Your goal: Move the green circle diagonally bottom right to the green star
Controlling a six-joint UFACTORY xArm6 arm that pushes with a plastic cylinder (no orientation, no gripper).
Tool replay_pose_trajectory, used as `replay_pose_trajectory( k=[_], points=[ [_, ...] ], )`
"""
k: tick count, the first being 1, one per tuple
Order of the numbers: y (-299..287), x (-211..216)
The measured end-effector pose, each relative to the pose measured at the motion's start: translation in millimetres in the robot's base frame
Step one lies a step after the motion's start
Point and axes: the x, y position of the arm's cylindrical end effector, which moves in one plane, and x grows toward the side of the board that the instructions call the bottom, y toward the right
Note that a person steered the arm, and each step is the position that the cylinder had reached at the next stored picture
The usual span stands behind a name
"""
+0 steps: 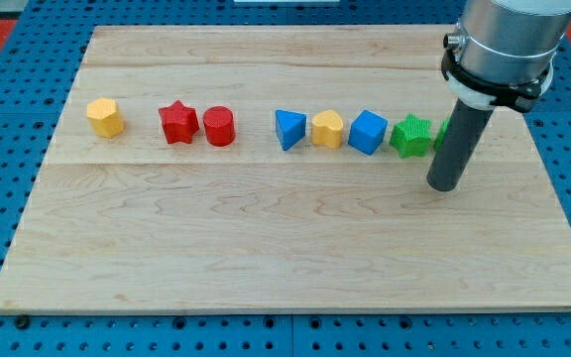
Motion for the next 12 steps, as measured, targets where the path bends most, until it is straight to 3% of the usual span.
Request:
replay_pose_trajectory(
  k=[2, 3, 4, 7, 12],
  points=[
    [10, 3],
    [85, 6],
    [115, -34],
    [32, -106],
    [31, -97]
  ],
)
